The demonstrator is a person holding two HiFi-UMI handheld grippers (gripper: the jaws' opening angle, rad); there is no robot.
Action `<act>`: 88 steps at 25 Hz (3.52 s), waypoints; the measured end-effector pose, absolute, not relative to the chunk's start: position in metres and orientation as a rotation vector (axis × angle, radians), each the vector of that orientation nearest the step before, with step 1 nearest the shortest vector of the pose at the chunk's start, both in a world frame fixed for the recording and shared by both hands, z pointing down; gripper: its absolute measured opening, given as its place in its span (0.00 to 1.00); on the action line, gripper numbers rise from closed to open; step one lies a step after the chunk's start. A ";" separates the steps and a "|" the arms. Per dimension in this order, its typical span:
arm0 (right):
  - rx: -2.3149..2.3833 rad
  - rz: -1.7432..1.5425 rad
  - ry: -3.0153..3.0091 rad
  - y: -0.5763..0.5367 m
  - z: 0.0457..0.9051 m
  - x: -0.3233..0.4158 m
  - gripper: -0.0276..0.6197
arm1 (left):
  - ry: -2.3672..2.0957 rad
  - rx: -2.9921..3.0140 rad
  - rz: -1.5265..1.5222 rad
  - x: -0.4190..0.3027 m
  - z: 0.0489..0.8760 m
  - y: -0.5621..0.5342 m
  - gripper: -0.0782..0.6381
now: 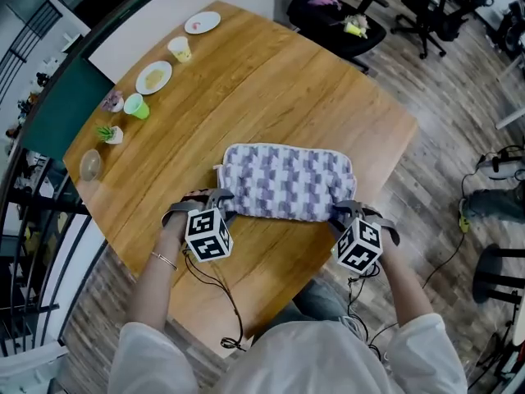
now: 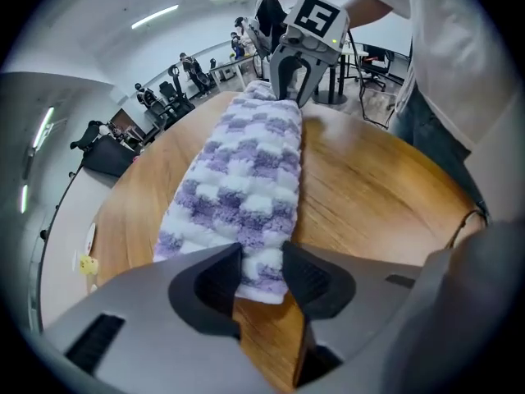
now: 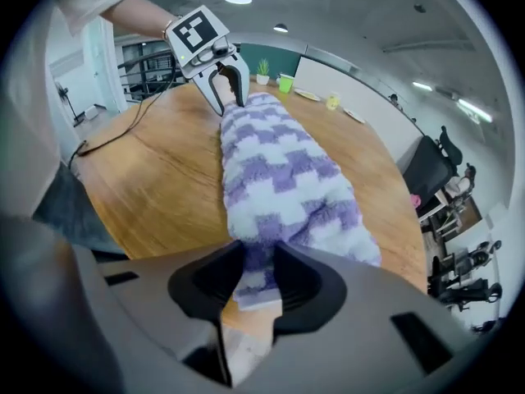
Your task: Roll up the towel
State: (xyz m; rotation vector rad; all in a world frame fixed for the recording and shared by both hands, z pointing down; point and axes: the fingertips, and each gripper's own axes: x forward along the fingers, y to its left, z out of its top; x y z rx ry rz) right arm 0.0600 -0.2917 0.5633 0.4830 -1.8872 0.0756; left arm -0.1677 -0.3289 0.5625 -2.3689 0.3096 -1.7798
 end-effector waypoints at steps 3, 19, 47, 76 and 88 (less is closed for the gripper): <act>0.505 0.064 -1.871 -0.294 0.570 0.056 0.16 | 0.312 -2.340 -1.800 -0.169 0.569 -0.329 0.29; 0.260 0.422 -2.044 -0.254 0.473 0.068 0.11 | 0.215 -2.613 -1.867 -0.165 0.483 -0.295 0.20; 0.629 0.520 -2.129 -0.381 0.510 0.101 0.23 | 0.771 -2.891 -1.581 -0.157 0.522 -0.428 0.31; 1.992 0.229 -2.162 -0.294 0.297 0.159 0.04 | 2.246 -2.492 -0.136 -0.204 0.280 -0.292 0.11; 1.915 0.228 -2.196 -0.290 0.298 0.141 0.04 | 2.241 -2.487 -0.120 -0.210 0.280 -0.283 0.11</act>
